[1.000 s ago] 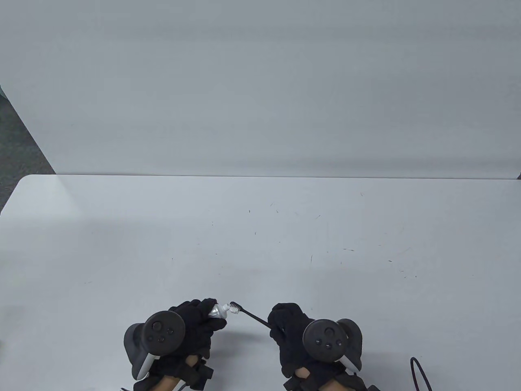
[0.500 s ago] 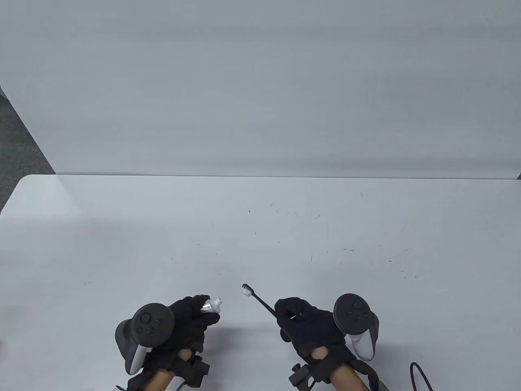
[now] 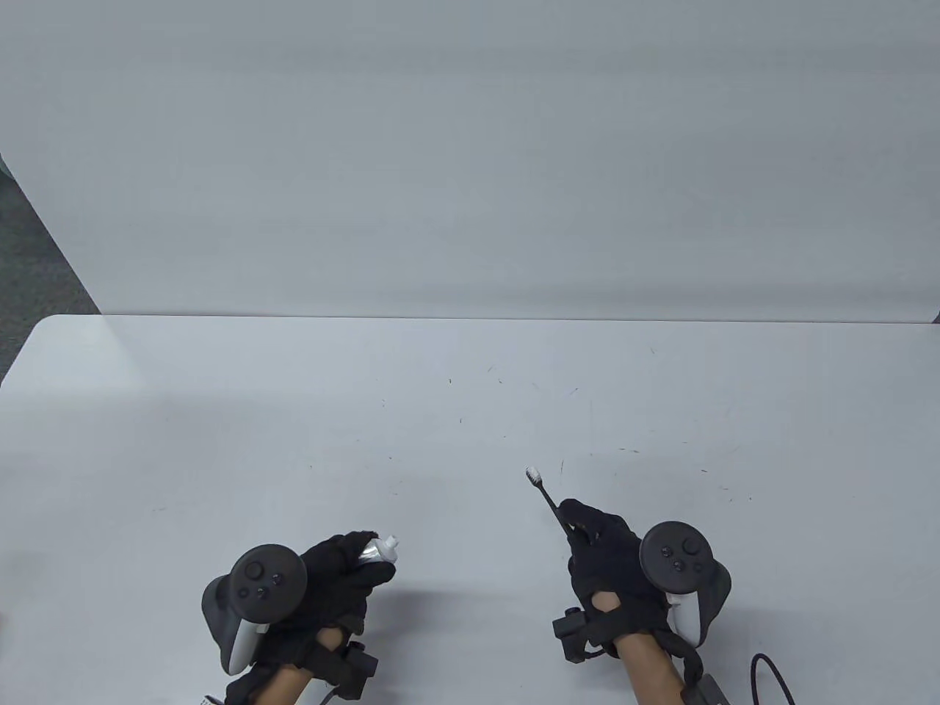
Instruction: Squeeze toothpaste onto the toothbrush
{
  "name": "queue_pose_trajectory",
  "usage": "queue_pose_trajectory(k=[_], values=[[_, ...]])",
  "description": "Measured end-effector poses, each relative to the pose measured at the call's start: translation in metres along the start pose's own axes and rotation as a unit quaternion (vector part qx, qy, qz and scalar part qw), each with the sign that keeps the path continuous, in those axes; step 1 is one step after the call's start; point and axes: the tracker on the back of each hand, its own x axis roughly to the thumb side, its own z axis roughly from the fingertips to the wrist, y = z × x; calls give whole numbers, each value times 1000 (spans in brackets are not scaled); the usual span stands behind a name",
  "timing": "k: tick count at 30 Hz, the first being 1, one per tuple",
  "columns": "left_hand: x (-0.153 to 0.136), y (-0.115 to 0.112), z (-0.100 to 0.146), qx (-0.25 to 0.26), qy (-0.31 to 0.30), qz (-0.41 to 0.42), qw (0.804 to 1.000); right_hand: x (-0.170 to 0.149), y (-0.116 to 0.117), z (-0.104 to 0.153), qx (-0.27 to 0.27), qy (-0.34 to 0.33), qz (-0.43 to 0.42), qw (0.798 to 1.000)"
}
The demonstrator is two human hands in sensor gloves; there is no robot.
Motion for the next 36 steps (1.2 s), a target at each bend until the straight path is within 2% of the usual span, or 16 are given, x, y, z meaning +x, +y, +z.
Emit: queue_pose_trajectory(k=[5,8,15,19,21,25,36], values=[[0,-1,0,-8,-3,13,1000,-22,11,-9,5,58,85,995],[0,-1,0,-9,-6,15,1000,-27,19,-11,12,67,136,988],[0,0,0,-14,-5,24,1000,-18,41,-11,57,31,272,960],[0,-2,1,-17,-7,27,999,-9,54,-8,82,-15,351,932],[1,-2,1,-17,-8,27,999,-8,59,-6,102,-7,374,922],[1,-2,1,-17,-10,27,999,-8,59,-7,96,-17,367,925],[1,-3,1,-21,-9,31,999,-19,42,-12,91,11,285,954]])
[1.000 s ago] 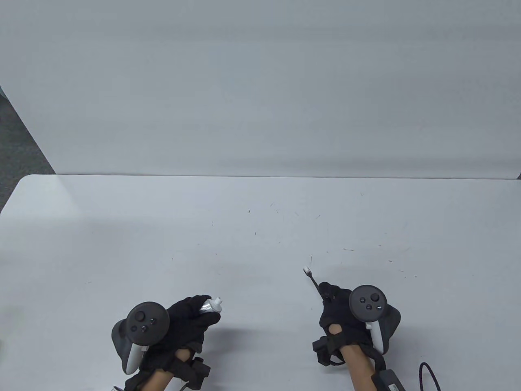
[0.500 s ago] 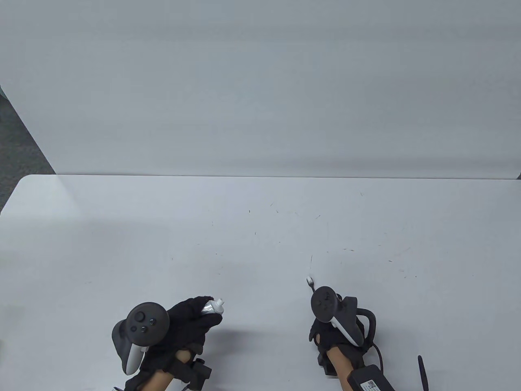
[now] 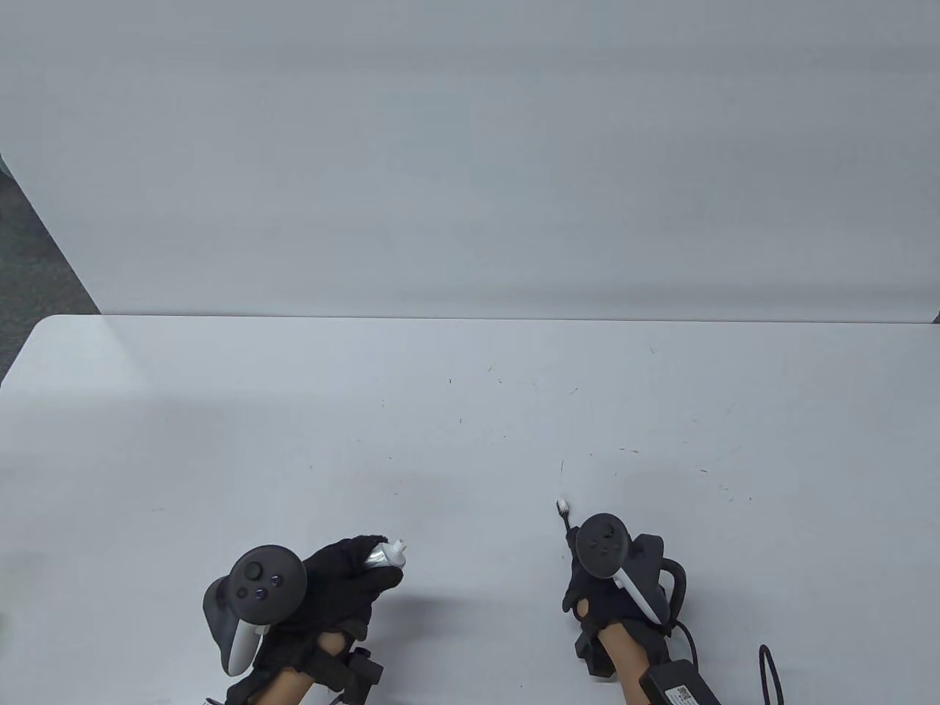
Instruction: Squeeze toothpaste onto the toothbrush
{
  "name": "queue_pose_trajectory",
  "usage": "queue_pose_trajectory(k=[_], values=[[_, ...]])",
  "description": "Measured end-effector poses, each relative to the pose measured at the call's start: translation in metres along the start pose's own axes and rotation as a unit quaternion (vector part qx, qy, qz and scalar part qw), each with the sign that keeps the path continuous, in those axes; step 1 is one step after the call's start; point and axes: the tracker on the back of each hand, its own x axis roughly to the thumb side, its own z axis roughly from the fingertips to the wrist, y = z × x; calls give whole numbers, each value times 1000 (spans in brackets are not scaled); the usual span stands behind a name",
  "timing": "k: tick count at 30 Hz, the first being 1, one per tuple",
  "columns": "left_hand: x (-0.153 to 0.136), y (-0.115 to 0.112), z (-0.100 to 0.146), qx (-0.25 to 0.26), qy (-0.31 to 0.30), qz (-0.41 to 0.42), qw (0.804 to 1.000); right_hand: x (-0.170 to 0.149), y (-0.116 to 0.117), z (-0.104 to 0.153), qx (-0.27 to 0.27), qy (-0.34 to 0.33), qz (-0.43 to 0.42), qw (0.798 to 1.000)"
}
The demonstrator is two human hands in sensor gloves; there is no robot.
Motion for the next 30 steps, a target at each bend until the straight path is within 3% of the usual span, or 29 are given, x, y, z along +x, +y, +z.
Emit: queue_pose_trajectory(k=[5,9,13,16,18,21,23,26,30], values=[[0,0,0,0,0,1,1000,-9,-4,-1,11,11,-42,999],[1,2,1,6,-8,12,1000,-10,-16,2,-22,10,-59,998],[4,9,3,10,-24,67,997,5,-37,15,-83,-43,-83,992],[5,12,5,11,-44,145,988,26,-50,28,-101,-115,-154,976],[4,11,4,-2,-56,207,977,42,-51,37,-69,-176,-208,960],[4,7,3,-31,-80,274,958,71,-40,52,53,-254,-276,925],[7,2,4,-29,-81,269,959,85,-30,60,116,-278,-293,908],[12,-5,6,-15,-85,236,968,100,-20,67,146,-298,-301,894],[21,-19,7,-40,-98,262,959,115,-5,71,188,-304,-336,871]])
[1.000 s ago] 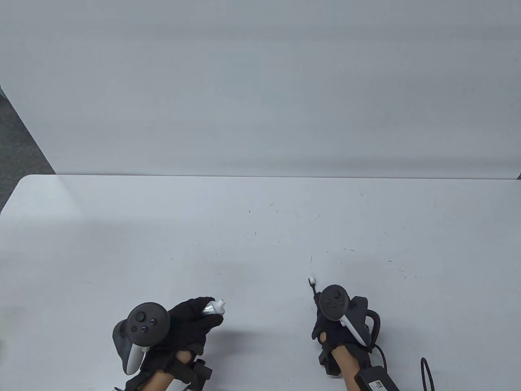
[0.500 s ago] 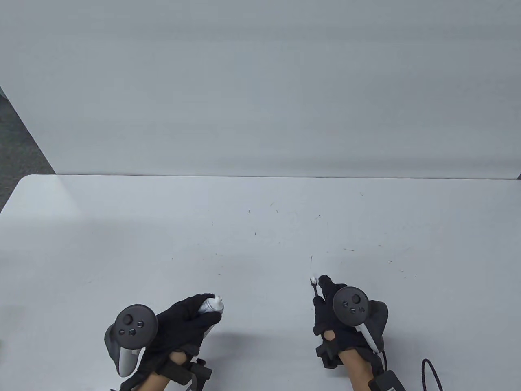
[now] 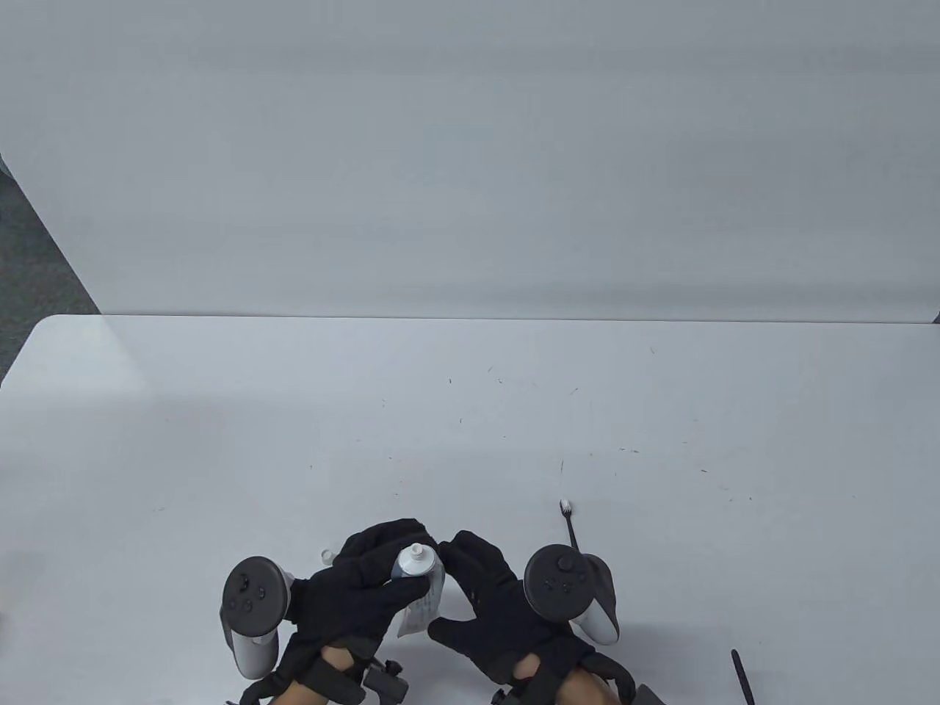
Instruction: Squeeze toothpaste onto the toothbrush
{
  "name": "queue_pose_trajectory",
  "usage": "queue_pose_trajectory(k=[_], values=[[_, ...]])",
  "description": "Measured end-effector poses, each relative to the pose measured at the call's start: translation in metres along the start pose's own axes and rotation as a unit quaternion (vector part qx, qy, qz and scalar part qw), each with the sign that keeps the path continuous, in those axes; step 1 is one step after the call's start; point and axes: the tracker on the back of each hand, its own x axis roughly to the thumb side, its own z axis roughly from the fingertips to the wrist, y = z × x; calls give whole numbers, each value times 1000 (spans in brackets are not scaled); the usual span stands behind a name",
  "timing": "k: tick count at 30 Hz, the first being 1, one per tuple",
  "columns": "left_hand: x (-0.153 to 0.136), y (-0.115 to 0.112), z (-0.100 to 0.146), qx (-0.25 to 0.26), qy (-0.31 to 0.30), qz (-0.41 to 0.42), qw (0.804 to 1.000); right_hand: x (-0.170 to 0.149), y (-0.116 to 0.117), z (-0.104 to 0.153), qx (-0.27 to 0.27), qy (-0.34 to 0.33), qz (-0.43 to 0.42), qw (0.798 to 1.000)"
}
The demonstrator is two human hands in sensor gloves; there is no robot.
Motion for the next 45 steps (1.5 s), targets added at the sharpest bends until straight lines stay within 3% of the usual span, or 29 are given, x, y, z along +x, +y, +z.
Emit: queue_pose_trajectory(k=[6,10,13,15,18,21,24,28,31,34,38,41,45], values=[[-1,-9,-1,-29,-16,48,998,-1,11,-6,-4,-20,-76,997],[0,-5,-3,-28,-8,32,999,7,10,-3,-33,-31,-38,998],[4,10,-9,-49,-35,20,998,14,3,2,-77,-37,-6,996],[9,31,-11,-17,-46,-2,999,18,-4,7,-100,-44,5,994],[12,69,-9,80,-24,-75,994,24,-19,15,-148,-56,18,987],[4,94,-8,128,44,-199,970,25,-31,20,-172,-59,21,983],[-11,93,-15,112,86,-361,922,23,-41,23,-196,-55,29,979],[-39,67,-29,22,126,-529,839,17,-48,27,-209,-45,55,975],[-63,47,-37,-40,152,-599,785,14,-51,30,-226,-25,106,968],[-76,35,-41,-71,173,-652,735,9,-51,29,-211,-13,122,970],[-86,30,-42,-89,186,-644,737,7,-50,27,-200,-4,131,971],[-90,29,-42,-91,182,-661,722,8,-48,26,-198,1,143,970],[-90,30,-42,-89,183,-651,731,8,-45,25,-188,0,151,971]])
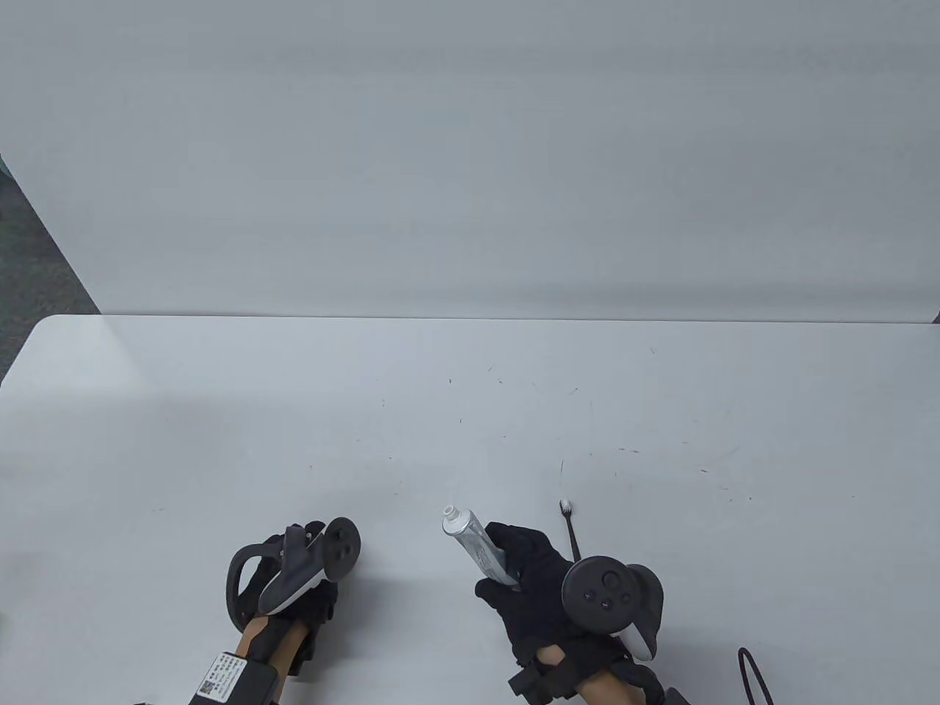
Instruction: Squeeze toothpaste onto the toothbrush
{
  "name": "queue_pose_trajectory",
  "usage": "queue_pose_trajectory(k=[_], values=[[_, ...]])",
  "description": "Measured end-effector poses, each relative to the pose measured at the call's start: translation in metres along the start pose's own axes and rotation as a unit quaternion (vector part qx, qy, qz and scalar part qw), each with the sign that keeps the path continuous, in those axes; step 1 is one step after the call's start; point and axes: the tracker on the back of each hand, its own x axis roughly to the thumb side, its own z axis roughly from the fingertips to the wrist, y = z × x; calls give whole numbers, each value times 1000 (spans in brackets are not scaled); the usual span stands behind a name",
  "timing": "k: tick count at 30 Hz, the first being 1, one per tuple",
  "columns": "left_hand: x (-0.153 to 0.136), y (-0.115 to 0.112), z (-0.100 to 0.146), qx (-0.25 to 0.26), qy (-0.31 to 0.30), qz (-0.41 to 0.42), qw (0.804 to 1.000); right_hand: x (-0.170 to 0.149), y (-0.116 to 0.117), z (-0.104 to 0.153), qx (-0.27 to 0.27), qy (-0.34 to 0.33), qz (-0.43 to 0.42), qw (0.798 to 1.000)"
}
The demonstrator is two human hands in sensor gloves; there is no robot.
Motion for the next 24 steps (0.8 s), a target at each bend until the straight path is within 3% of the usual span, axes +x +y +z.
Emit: queue_pose_trajectory(k=[4,7,9,11,13,15,24], values=[[-7,13,6,49,1,42,998,1,2,1,2,-1,28,1000],[-14,39,19,96,-26,181,978,3,4,1,1,-13,71,997],[-18,50,27,102,-66,294,948,5,6,2,0,-23,101,995],[-20,58,37,91,-101,445,885,9,9,2,2,-40,141,989],[-19,61,45,75,-127,541,828,13,13,4,3,-57,176,983],[-16,64,52,70,-145,580,799,17,16,6,5,-72,204,976],[-2,72,65,72,-193,568,797,30,24,12,3,-103,260,960]])
